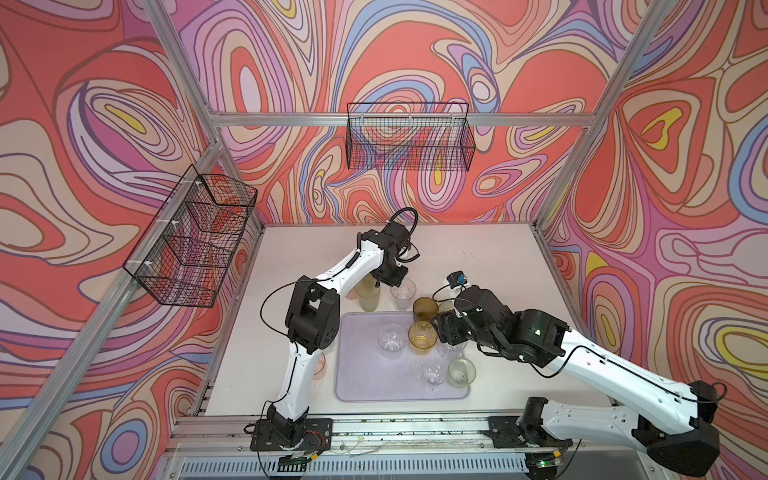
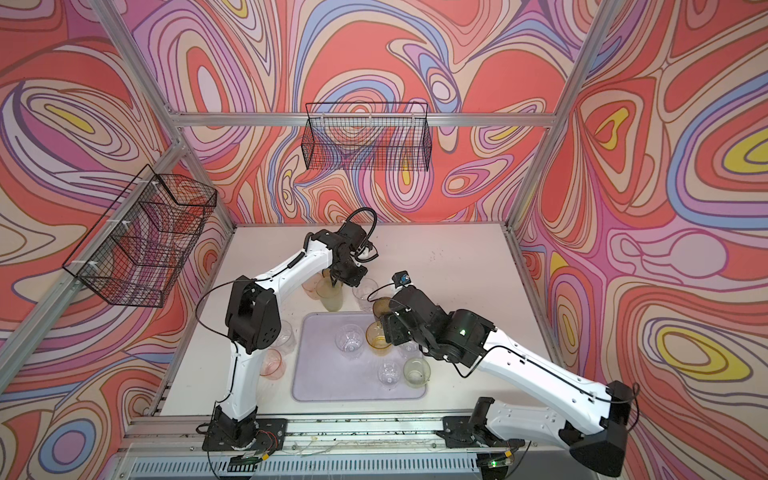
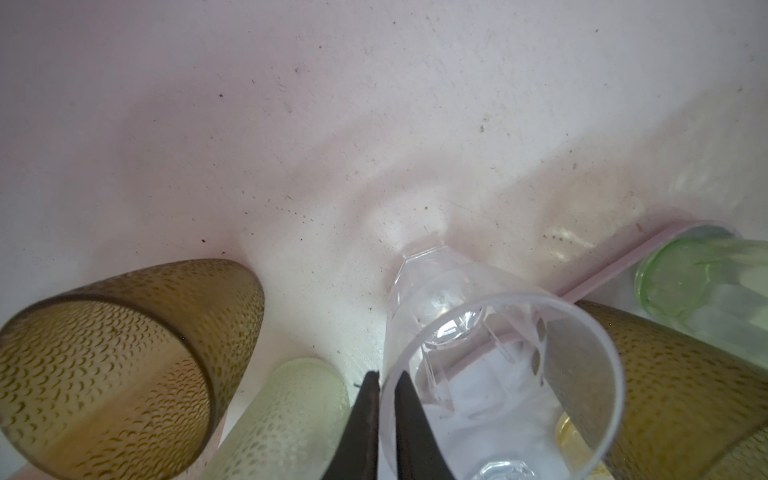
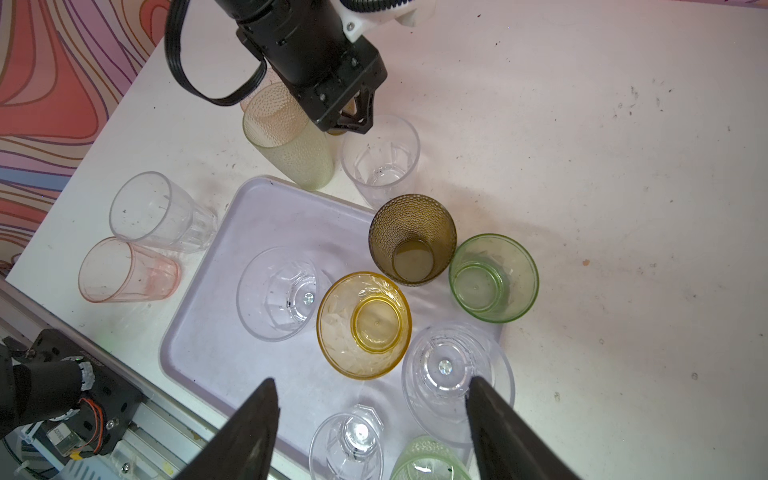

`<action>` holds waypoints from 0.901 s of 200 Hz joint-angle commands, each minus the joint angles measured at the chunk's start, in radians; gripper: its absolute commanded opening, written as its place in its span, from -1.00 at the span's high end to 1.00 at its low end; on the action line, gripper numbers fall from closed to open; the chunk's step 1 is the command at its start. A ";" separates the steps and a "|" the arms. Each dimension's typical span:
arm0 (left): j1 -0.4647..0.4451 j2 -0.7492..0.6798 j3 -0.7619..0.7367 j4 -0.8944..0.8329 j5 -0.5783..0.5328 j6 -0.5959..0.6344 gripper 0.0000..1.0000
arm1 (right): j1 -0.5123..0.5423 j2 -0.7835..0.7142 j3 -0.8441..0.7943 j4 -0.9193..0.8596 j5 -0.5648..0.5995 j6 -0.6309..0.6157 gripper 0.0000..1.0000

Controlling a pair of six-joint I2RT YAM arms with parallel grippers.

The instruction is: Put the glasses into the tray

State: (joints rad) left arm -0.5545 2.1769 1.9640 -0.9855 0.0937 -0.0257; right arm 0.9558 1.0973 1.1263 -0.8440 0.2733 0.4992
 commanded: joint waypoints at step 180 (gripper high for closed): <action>0.008 -0.053 0.116 -0.096 -0.056 -0.081 1.00 | -0.004 -0.001 0.010 -0.006 0.024 0.005 -0.48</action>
State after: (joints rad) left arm -0.5541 2.1761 2.0338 -1.0306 0.0654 -0.0872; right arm 0.9558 1.0973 1.1263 -0.8452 0.2752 0.4995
